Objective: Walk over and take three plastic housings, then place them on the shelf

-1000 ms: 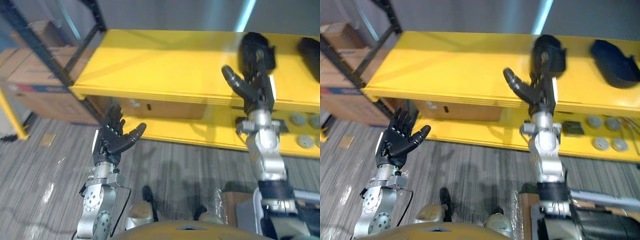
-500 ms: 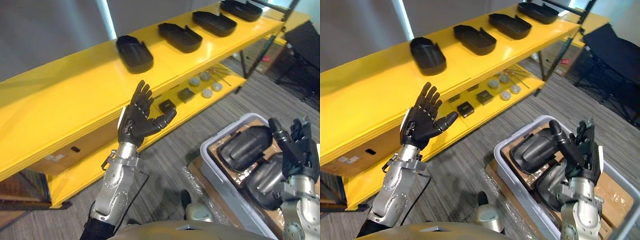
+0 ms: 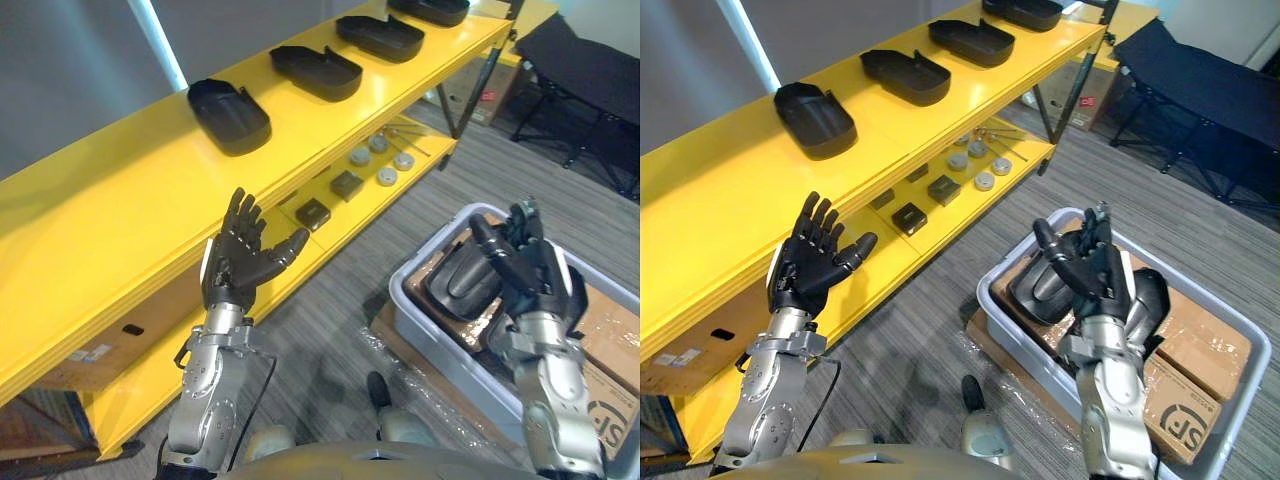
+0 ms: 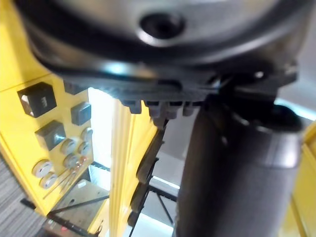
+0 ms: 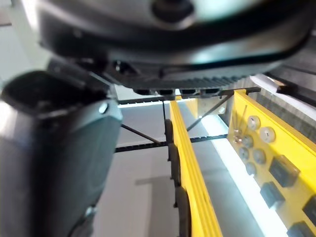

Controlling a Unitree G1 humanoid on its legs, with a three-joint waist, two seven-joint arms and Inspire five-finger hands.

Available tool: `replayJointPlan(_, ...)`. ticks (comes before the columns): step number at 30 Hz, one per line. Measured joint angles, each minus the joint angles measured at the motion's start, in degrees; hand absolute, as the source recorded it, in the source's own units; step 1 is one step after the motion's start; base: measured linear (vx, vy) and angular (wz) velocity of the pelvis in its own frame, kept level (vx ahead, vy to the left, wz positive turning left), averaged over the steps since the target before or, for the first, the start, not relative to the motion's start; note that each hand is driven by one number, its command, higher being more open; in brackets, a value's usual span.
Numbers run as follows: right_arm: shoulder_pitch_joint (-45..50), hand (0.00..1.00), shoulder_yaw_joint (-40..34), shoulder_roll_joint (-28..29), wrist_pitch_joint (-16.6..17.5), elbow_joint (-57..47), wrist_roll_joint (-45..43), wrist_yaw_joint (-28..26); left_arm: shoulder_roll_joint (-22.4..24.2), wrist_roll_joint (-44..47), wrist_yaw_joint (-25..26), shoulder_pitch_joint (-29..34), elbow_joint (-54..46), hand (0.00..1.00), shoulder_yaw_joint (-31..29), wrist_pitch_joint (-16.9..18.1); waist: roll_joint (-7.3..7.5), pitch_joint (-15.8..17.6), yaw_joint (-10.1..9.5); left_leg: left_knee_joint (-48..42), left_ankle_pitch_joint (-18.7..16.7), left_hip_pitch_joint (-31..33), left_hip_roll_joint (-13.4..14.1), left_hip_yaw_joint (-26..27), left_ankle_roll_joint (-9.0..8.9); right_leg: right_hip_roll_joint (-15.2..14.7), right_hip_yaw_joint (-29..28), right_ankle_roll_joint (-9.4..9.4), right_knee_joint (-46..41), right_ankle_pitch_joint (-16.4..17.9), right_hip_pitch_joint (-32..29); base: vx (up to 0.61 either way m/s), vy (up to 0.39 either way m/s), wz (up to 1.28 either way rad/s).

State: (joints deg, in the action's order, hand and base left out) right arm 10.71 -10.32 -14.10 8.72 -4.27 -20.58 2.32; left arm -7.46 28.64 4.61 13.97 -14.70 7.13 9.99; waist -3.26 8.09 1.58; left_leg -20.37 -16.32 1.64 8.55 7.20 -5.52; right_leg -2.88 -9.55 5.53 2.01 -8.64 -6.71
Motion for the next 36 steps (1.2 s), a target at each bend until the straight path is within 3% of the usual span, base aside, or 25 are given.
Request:
replayJointPlan(2, -2.03, 1.0, 0.02, 0.14, 0.02, 5.43, 0.0, 2.41, 0.35, 0.01, -0.27, 0.14, -0.67, 1.0, -0.06, 0.0, -0.16, 0.07, -1.3, -0.23, -0.03, -0.02, -0.87, -1.12, 0.09, -0.78, 1.42, 0.57, -2.88, 0.85, -0.47, -0.03, 0.118, 0.34)
replayJointPlan(5, -1.08, 1.0, -0.02, 3.1, 0.97, 7.96, -0.59, 6.62, 1.1, 0.3, -1.55, 1.1, -2.03, 1.0, -0.66, 0.05, -0.24, 0.36, -1.51, -0.85, -0.28, -0.65, -2.39, -3.09, 0.61, -2.05, 2.84, 0.98, -10.13, 3.47, -1.97, -0.04, 0.094, 0.28)
replayJointPlan(7, 1.42, 1.0, 0.16, 7.53, 3.54, 7.45, -1.55, 7.42, 1.3, 0.42, -3.58, 3.06, -3.52, 1.0, -1.22, 0.01, 0.65, 1.29, -1.7, -1.5, -0.91, -2.25, -3.25, -2.43, 1.51, -2.46, 1.57, 1.1, -12.47, 3.41, -2.05, -0.1, 0.102, -0.28)
replayJointPlan(9, 5.13, 1.0, 1.76, 11.25, 6.62, 5.07, -3.54, 6.34, 1.17, 2.98, -6.43, 4.71, -4.83, 1.0, -1.53, -0.14, 2.25, 2.21, -2.83, -2.31, -2.39, -3.05, -4.45, 1.37, 2.88, -3.71, 1.74, 2.87, -10.22, 1.39, -2.11, -0.21, 0.098, -0.96)
replayJointPlan(10, 6.08, 1.0, 3.29, 11.92, 6.94, 4.41, -4.4, 4.96, 1.04, 3.21, -6.77, 5.44, -5.04, 1.0, -1.88, -0.25, 3.41, 2.8, -3.41, -2.27, -2.81, -3.14, -4.51, 5.37, 4.33, -5.11, 2.88, 3.34, -4.97, -1.98, -1.79, -0.32, 0.093, -1.29)
replayJointPlan(11, 5.9, 1.0, 4.15, 11.85, 6.92, 4.4, -4.66, 4.45, 1.07, 3.19, -6.73, 5.56, -4.88, 1.0, -1.94, -0.34, 3.7, 3.37, -3.39, -1.74, -2.49, -3.29, -4.77, 6.83, 4.95, -6.59, 6.71, 2.4, -3.48, -1.12, -1.45, -0.38, 0.094, -1.46)
replayJointPlan(12, 5.32, 1.0, 5.55, 11.44, 6.98, 4.38, -4.65, 3.94, 1.6, 3.19, -6.59, 5.6, -4.52, 1.0, -1.96, -0.5, 3.26, 4.42, -3.44, -0.64, -1.69, -3.83, -3.93, 10.28, 6.04, -9.22, 15.37, -0.52, -6.53, 1.38, -3.71, -0.34, 0.09, -1.26)
replayJointPlan(13, 5.16, 1.0, 6.47, 11.3, 6.98, 4.38, -4.65, 3.59, 1.76, 3.24, -6.62, 5.57, -4.04, 1.0, -1.94, -0.6, 2.57, 4.81, -3.58, -0.21, -1.19, -4.02, -2.68, 12.55, 6.2, -9.98, 19.26, -1.64, -12.22, 2.18, -5.67, -0.34, 0.11, -1.36)
replayJointPlan(14, 5.19, 1.0, 7.32, 11.3, 6.99, 4.66, -4.6, 3.2, 1.85, 3.42, -6.7, 5.14, -3.01, 1.0, -1.89, -0.63, 1.84, 4.89, -2.92, 0.41, -0.04, -4.09, -0.79, 14.27, 6.03, -11.26, 23.23, -4.11, -23.98, 4.43, -6.27, -0.23, 0.074, -0.9)
replayJointPlan(16, 5.07, 1.0, 7.86, 11.28, 7.17, 4.93, -4.56, 3.17, 1.83, 4.58, -6.7, 4.49, -2.84, 1.0, -1.85, -0.6, 1.85, 4.86, -3.07, 0.62, 0.62, -3.96, 0.64, 14.96, 5.49, -12.47, 25.39, -4.92, -32.64, 8.38, -5.06, -0.09, -0.006, -0.51)
replayJointPlan(17, 3.99, 1.0, 9.09, 11.09, 7.93, 6.59, -4.56, 2.83, 1.88, 4.99, -6.71, 4.29, -2.84, 1.0, -1.91, -0.04, 2.11, 4.72, -3.15, 0.55, 1.37, -3.46, 2.21, 16.12, 4.61, -14.21, 26.93, -4.95, -39.08, 12.86, -2.89, -0.03, -0.113, -0.54)
replayJointPlan(20, 1.89, 1.0, 12.3, 9.94, 8.32, 8.73, -4.55, 1.84, 1.94, 4.98, -6.72, 4.55, -2.77, 1.0, -2.95, 0.57, 3.83, 3.8, -4.02, -1.06, 2.93, -1.53, 4.61, 18.4, 2.29, -17.41, 28.47, -4.46, -40.25, 16.01, -0.06, -0.03, -0.198, -0.59)
replayJointPlan(21, 0.69, 1.0, 13.92, 8.7, 8.28, 8.9, -4.42, 1.34, 2.21, 5.46, -6.65, 4.71, -2.15, 1.0, -3.17, 0.7, 3.72, 3.43, -4.7, -2.59, 3.76, -0.52, 6.54, 19.26, 0.94, -15.77, 30.93, -4.38, -38.39, 16.97, -0.25, -0.06, -0.273, -0.8)
replayJointPlan(22, 0.4, 1.0, 14.32, 8.29, 8.25, 8.91, -4.4, 1.23, 2.71, 6.08, -6.62, 4.93, -1.75, 1.0, -2.9, 0.69, 2.68, 3.04, -5.01, -2.21, 3.92, -0.47, 7.26, 19.32, 0.83, -14.31, 31.34, -4.21, -36.96, 16.82, -0.29, -0.06, -0.285, -0.97)
replayJointPlan(23, -0.32, 1.0, 15.04, 7.85, 7.87, 8.98, -4.25, 0.92, 3.36, 7.82, -6.57, 5.75, -1.46, 1.0, -2.52, 0.78, 1.02, 2.11, -5.6, -0.68, 5.33, -0.67, 9.61, 19.77, -0.37, -11.17, 30.87, -4.12, -32.37, 17.04, -0.23, -0.01, -0.251, -1.1)
replayJointPlan(24, -1.61, 1.0, 15.86, 7.71, 7.04, 8.86, -2.53, 0.36, 4.25, 9.65, -6.49, 6.44, -1.46, 1.0, -2.9, 1.46, 0.68, 1.97, -5.97, -0.53, 6.8, -1.16, 11.48, 21.8, -2.13, -10.97, 31.86, -5.4, -31.4, 20.61, 0.41, -0.02, -0.326, -1.13)
replayJointPlan(25, -2.1, 1.0, 16.31, 7.65, 6.58, 8.85, -1.87, -0.1, 4.4, 10.38, -6.27, 6.65, -1.28, 1.0, -3.14, 1.61, 1.48, 1.81, -5.84, -0.99, 6.87, -1.37, 11.34, 22.69, -2.27, -12.54, 32.59, -4.0, -31.2, 21.4, 0.6, -0.02, -0.428, -1.07)
replayJointPlan(26, -3.19, 1.0, 16.72, 7.35, 4.89, 8.88, 0.05, -1.46, 4.2, 12.17, -5.5, 6.35, -0.12, 1.0, -3.9, 2.0, 2.23, 1.86, -5.75, -2.59, 6.82, -1.48, 12.15, 23.4, -2.51, -11.52, 31.88, -0.02, -28.33, 23.58, 1.39, -0.03, -0.366, -0.77)
replayJointPlan(27, -3.76, 1.0, 16.88, 6.0, 3.31, 8.88, 0.16, -2.36, 5.51, 13.81, -4.72, 6.5, 1.29, 1.0, -4.37, 2.11, 0.28, 1.8, -5.46, -2.95, 7.25, -1.39, 14.43, 22.4, -2.07, -8.3, 31.32, -1.9, -27.71, 21.74, 1.52, -0.01, -0.362, -0.94)
replayJointPlan(29, -3.56, 1.0, 17.55, 4.55, 1.6, 8.47, 0.21, -3.77, 6.92, 16.48, -3.93, 8.17, 1.85, 1.0, -4.25, 2.47, 0.36, 1.79, -5.33, -3.14, 9.95, -1.59, 16.12, 19.95, 1.38, -4.78, 29.16, -3.73, -24.71, 20.94, 1.9, 0.01, -0.256, -0.79)
replayJointPlan(30, -3.0, 1.0, 17.12, 3.76, 1.59, 7.59, 1.37, -4.26, 6.99, 18.57, -3.83, 8.57, 2.22, 1.0, -3.03, 2.59, 1.21, 2.23, -5.24, -3.98, 10.1, -0.18, 15.61, 16.07, 1.62, -3.78, 27.85, -4.72, -22.34, 20.41, 2.17, -0.01, -0.212, -0.63)
replayJointPlan(31, -2.21, 1.0, 15.47, 2.81, 1.58, 6.65, 2.3, -4.25, 7.03, 19.24, -3.86, 8.38, 3.37, 1.0, -1.24, 2.58, 1.42, 2.36, -5.06, -5.39, 8.61, 1.52, 13.83, 12.56, -0.07, -3.0, 26.95, -5.5, -20.03, 19.18, 2.21, -0.01, -0.201, -0.56)
replayJointPlan(33, -1.43, 1.0, 12.88, 2.07, 1.58, 6.02, 2.28, -3.6, 7.05, 18.74, -4.07, 8.69, 4.6, 1.0, 1.25, 2.55, 2.27, 2.86, -4.88, -6.27, 6.32, 3.11, 10.22, 10.07, -0.62, -2.64, 25.66, -5.67, -16.46, 17.24, 3.21, 0.0, -0.077, -0.4)
replayJointPlan(36, -1.19, 1.0, 9.48, 0.95, 1.74, 6.07, 2.35, -1.05, 6.88, 18.72, -5.27, 8.8, 5.24, 1.0, 2.56, 2.35, 2.41, 2.95, -4.68, -2.6, 5.61, 5.23, 5.07, 8.63, 0.42, -2.65, 24.85, -4.77, -12.86, 15.08, 4.79, 0.02, 0.06, -0.23)
